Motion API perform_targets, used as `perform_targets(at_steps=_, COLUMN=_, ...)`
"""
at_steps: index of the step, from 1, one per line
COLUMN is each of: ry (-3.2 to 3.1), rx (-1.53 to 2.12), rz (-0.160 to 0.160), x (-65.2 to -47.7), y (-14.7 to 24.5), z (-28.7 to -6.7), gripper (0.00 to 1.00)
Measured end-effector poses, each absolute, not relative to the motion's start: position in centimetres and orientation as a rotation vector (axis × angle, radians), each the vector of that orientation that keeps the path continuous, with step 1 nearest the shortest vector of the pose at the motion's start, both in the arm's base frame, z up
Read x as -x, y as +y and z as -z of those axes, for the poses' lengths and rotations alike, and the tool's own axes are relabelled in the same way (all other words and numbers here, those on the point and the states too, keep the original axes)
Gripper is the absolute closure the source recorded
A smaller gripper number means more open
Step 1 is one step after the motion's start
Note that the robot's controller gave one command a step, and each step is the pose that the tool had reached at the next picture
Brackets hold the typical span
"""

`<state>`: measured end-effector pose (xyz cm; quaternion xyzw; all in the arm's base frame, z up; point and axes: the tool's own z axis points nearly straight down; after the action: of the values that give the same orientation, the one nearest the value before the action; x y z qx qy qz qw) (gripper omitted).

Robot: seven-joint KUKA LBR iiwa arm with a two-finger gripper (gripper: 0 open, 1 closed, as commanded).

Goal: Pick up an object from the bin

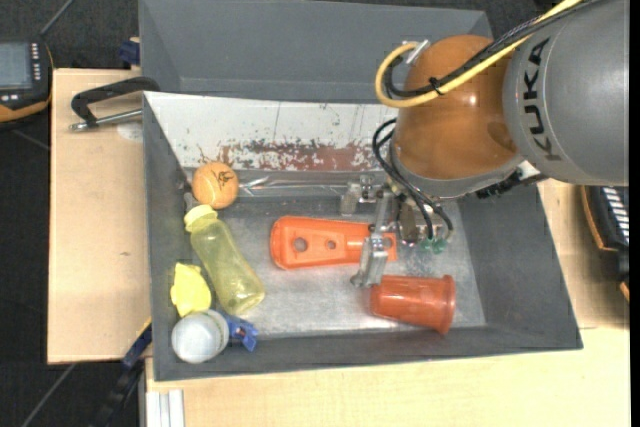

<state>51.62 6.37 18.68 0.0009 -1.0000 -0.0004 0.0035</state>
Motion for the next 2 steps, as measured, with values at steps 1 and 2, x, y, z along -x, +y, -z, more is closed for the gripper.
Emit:
perform_targets(at_steps=1, ry=-3.144, rx=-0.001, rz=0.002, x=-51.8, y=6.3, z=-19.1, gripper=0.00)
perform_targets(at_steps=2, ry=-3.143, rx=0.038, rz=0.004, x=-52.7, y=4.1, z=-13.1, gripper=0.00)
